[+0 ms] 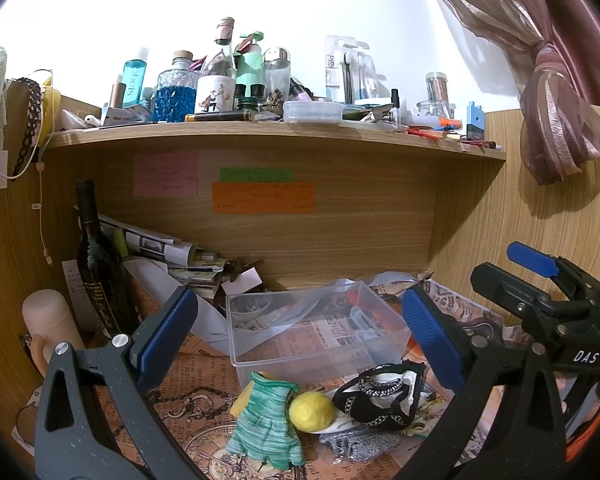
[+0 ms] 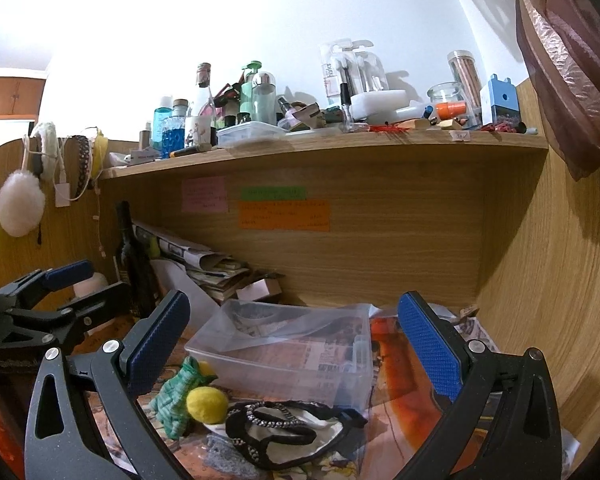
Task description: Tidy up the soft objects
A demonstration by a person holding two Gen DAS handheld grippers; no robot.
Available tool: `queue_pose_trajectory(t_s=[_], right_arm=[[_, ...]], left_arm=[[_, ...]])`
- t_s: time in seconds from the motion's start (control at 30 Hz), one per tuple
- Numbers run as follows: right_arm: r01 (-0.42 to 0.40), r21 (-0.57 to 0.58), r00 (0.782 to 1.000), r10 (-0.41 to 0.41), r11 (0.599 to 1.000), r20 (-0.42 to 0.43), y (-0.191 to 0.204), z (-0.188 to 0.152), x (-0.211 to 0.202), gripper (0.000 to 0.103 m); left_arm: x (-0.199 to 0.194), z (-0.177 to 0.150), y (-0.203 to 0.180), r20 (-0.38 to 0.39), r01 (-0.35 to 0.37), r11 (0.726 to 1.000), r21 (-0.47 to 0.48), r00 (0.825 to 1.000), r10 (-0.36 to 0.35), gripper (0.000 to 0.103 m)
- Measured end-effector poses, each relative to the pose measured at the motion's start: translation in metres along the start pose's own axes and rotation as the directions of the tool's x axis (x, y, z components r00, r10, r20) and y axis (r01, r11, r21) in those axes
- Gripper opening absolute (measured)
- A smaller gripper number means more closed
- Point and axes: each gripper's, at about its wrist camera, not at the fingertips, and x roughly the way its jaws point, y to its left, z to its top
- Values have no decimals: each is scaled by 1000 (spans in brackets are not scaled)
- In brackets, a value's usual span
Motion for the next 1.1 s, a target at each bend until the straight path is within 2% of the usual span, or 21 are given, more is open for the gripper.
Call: queue_pose_trajectory(t_s=[1.1], right_arm=[[-15,8,1000,15,1000,6,1,0,0,103]], left_arm=[[-2,0,-2,2,3,1000,-3,1000,-3,103]])
